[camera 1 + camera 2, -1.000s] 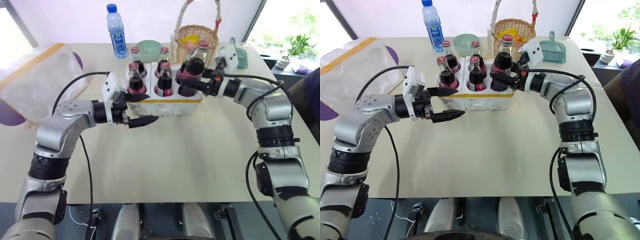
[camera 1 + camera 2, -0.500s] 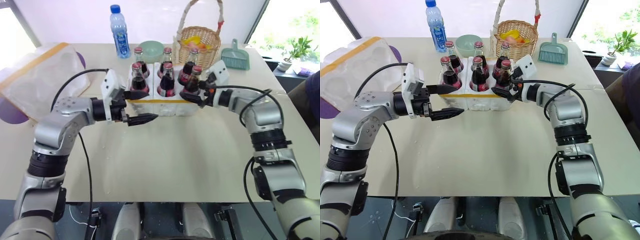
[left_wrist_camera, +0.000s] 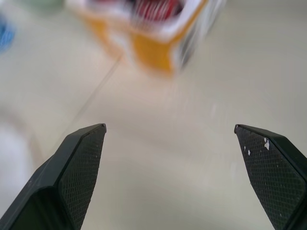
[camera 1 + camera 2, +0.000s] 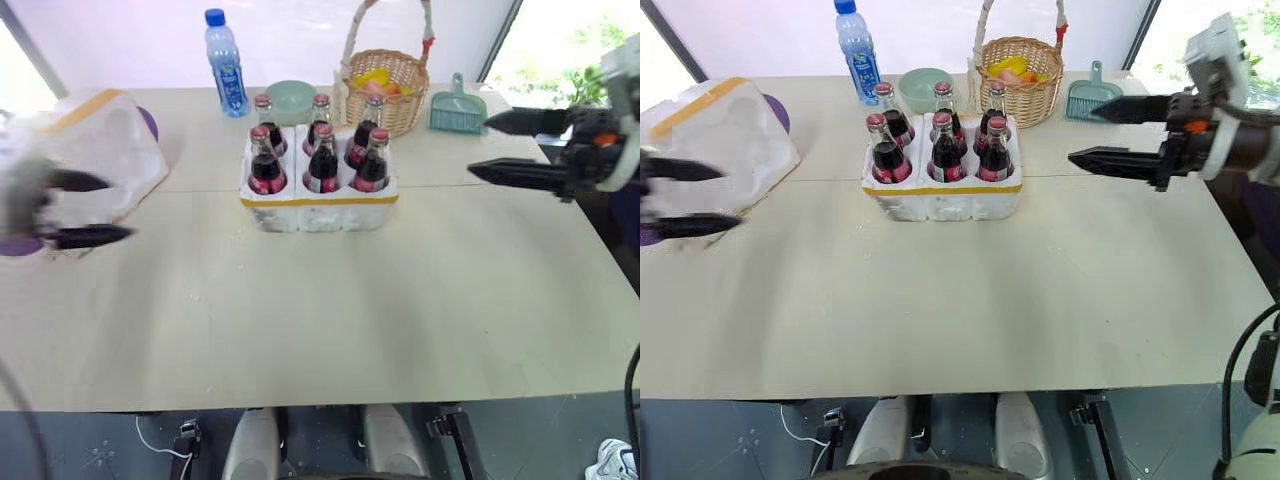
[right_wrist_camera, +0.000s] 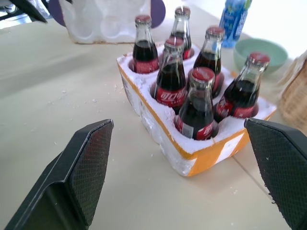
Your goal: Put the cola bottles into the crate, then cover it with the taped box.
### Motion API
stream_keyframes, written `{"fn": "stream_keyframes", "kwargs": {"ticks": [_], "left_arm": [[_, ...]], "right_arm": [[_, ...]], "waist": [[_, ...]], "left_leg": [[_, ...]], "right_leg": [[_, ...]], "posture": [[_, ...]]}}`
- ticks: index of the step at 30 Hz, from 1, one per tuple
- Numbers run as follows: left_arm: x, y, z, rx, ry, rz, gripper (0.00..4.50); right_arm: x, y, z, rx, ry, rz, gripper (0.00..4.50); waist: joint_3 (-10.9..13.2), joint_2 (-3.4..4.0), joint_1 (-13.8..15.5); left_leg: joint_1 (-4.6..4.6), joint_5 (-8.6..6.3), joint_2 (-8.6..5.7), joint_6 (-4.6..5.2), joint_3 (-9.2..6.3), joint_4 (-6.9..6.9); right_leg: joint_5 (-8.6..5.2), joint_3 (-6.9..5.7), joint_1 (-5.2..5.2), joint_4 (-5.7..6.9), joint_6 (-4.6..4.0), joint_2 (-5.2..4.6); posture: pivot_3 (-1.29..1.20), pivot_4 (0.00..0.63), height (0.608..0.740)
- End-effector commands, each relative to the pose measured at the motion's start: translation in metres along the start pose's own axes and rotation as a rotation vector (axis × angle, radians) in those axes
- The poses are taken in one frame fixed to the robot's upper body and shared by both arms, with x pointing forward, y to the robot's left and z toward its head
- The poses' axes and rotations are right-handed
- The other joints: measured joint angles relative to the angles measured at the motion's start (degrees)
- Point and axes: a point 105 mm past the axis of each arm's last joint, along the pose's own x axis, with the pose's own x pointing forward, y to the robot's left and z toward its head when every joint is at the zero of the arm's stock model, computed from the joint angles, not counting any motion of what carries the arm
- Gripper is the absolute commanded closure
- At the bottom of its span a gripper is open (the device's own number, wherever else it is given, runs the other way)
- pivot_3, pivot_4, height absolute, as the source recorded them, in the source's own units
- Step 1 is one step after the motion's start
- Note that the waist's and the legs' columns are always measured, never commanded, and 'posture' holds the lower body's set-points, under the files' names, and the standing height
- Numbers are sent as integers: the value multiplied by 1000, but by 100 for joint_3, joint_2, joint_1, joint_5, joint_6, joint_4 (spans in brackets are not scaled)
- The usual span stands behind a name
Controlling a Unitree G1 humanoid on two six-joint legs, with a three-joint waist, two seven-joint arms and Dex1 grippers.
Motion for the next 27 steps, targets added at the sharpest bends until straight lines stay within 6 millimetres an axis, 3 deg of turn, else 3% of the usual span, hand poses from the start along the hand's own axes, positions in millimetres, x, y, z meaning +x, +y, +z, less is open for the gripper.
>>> {"fn": "stream_keyframes", "kwargs": {"ticks": [1,4,8,16,27], "left_arm": [[-41,20,-39,-28,183,83,0],[-62,33,-74,-59,346,172,0],[-66,51,-93,-99,409,274,0],[-37,81,-93,-159,397,426,0],[1,94,-87,-208,324,502,0]], "right_arm": [[-4,5,11,-21,-48,6,23],[0,3,0,-4,-34,-16,23],[5,0,-7,22,-33,-38,23],[2,-1,-13,65,-18,-58,23],[-4,5,-17,89,5,-63,23]], "waist": [[0,0,2],[0,0,56],[0,-4,123],[-2,-12,206],[0,-18,170]], "left_leg": [[0,0,0,0,6,-1],[-6,0,-1,-1,14,-1],[-34,1,-3,0,16,12],[-34,1,-3,1,20,19],[-33,1,-3,1,18,21]], "right_leg": [[0,1,-7,2,-3,-4],[1,1,-16,3,-5,-8],[4,0,-29,7,-2,-8],[17,1,-27,11,22,-6],[22,2,-28,17,32,-6]], "posture": [[0,150,740],[0,150,740],[0,150,740],[0,150,740],[0,150,740]]}}
